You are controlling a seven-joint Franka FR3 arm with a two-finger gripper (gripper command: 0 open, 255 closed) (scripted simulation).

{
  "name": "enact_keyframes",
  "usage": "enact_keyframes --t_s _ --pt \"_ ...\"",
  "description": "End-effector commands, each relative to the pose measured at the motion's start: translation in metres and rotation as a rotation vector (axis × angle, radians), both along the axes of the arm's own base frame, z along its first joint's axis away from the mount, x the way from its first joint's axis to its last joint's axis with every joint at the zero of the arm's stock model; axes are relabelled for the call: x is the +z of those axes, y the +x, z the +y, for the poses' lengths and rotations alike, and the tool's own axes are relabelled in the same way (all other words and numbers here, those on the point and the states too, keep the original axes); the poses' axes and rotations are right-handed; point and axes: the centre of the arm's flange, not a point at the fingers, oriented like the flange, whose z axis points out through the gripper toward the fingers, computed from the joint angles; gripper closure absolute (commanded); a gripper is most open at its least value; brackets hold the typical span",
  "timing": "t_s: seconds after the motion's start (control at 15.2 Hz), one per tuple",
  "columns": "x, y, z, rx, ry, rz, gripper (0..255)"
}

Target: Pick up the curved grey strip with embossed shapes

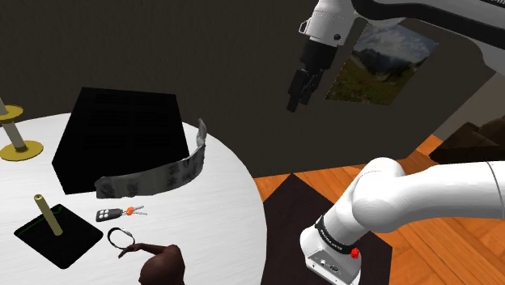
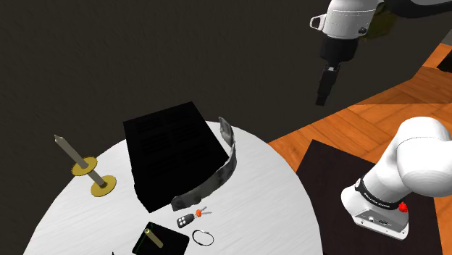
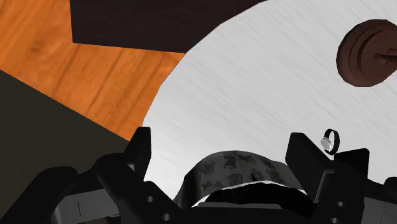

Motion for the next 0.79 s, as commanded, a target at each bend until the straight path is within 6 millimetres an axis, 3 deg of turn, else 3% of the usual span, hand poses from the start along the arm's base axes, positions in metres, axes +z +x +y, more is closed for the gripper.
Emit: enact_keyframes --t_s 0.0,0.73 --pt "0.0 0.0 0.0 0.0 0.0 0.0 0" --pt "-0.1 0.092 0.052 -0.313 -0.066 -0.003 0"
